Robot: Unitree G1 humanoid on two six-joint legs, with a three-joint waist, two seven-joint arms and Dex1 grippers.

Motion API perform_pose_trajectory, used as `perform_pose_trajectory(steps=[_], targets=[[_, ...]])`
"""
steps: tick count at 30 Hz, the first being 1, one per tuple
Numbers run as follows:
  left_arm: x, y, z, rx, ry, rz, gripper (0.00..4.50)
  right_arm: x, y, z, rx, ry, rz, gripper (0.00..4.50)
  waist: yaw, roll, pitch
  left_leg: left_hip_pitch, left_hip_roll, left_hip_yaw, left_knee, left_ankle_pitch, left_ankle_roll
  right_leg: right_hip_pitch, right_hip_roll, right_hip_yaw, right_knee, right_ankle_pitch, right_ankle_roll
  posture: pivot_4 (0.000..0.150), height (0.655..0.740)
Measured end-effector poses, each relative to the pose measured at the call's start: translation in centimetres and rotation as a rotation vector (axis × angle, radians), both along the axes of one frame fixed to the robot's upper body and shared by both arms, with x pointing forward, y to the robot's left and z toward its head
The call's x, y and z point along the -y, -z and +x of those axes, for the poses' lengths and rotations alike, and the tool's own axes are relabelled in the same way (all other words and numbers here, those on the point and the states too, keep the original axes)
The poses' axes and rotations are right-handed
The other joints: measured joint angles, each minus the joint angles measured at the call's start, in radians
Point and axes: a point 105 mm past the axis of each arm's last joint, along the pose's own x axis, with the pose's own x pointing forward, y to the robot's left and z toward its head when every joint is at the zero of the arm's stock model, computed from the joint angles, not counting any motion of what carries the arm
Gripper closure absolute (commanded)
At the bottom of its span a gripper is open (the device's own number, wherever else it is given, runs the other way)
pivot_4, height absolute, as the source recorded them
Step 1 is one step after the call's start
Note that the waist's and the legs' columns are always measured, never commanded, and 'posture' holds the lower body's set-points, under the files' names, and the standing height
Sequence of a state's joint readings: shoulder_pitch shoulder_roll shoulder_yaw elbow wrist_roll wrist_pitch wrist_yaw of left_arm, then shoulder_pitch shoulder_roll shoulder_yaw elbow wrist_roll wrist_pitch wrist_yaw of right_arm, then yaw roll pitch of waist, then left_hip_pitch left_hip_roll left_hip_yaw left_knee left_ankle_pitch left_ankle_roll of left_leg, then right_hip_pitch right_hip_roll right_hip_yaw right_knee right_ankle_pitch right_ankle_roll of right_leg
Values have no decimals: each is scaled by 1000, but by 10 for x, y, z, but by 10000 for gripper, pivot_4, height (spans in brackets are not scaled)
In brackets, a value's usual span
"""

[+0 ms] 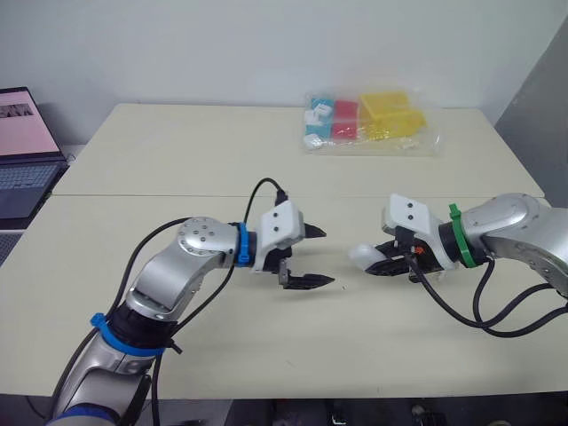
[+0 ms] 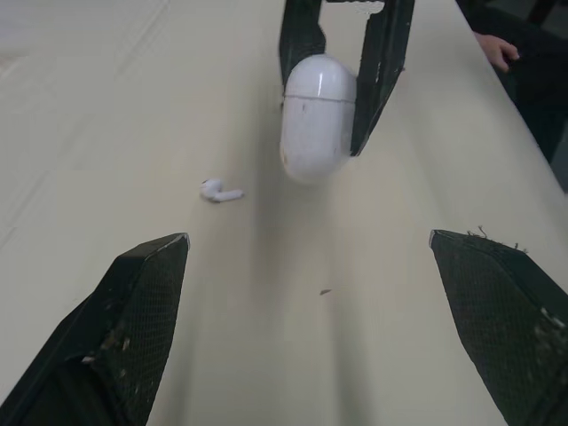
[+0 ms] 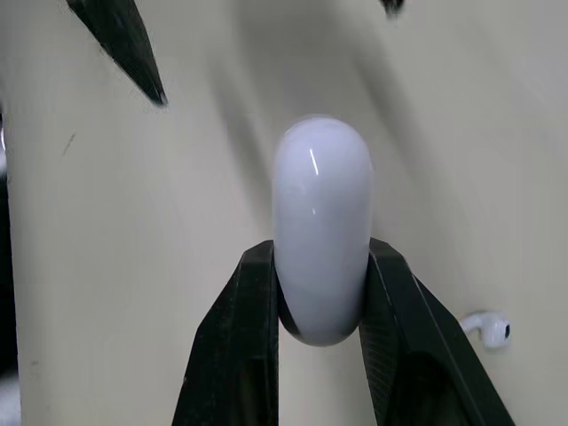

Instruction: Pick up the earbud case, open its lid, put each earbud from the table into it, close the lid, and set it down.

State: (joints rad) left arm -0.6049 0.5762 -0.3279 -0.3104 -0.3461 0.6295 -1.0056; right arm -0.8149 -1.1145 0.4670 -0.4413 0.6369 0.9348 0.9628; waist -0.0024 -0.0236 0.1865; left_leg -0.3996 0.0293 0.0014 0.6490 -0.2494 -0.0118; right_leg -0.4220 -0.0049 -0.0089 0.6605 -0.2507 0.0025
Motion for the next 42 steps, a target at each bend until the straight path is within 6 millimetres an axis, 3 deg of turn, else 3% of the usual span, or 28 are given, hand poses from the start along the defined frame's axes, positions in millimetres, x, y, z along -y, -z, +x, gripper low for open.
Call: perform_pose_trajectory(steps=[10, 16, 36, 39, 42], targets=[[20, -3, 4, -33, -5, 21, 0, -6, 1, 6, 70, -100, -73, 37134, 0, 0, 0, 0, 0, 0, 2, 0, 0, 0, 0, 1, 2, 0, 0, 1500, 7400], [21, 1, 5, -82, -37, 28, 0, -8, 1, 12, 146, -131, -116, 37134, -1, 0, 0, 0, 0, 0, 3, 0, 0, 0, 1, 0, 4, 0, 0, 1500, 7400], [29, -3, 9, -49, -44, 35, 0, -15, -1, 10, 139, -177, -136, 37134, 0, 0, 0, -1, 0, -1, 13, 0, 0, 2, 0, 1, 6, 2, 2, 1500, 7400], [28, -2, 9, -52, -41, 36, 5515, -15, 0, 9, 138, -181, -137, 37134, 0, 0, 0, -1, 0, -1, 13, 0, 0, 2, 0, 1, 6, 2, 2, 1500, 7400], [29, -2, 8, -56, -34, 36, 14507, -16, 0, 10, 141, -182, -138, 37134, 0, 0, 0, -1, 0, -1, 13, 0, 0, 2, 0, 1, 7, 2, 2, 1500, 7400]])
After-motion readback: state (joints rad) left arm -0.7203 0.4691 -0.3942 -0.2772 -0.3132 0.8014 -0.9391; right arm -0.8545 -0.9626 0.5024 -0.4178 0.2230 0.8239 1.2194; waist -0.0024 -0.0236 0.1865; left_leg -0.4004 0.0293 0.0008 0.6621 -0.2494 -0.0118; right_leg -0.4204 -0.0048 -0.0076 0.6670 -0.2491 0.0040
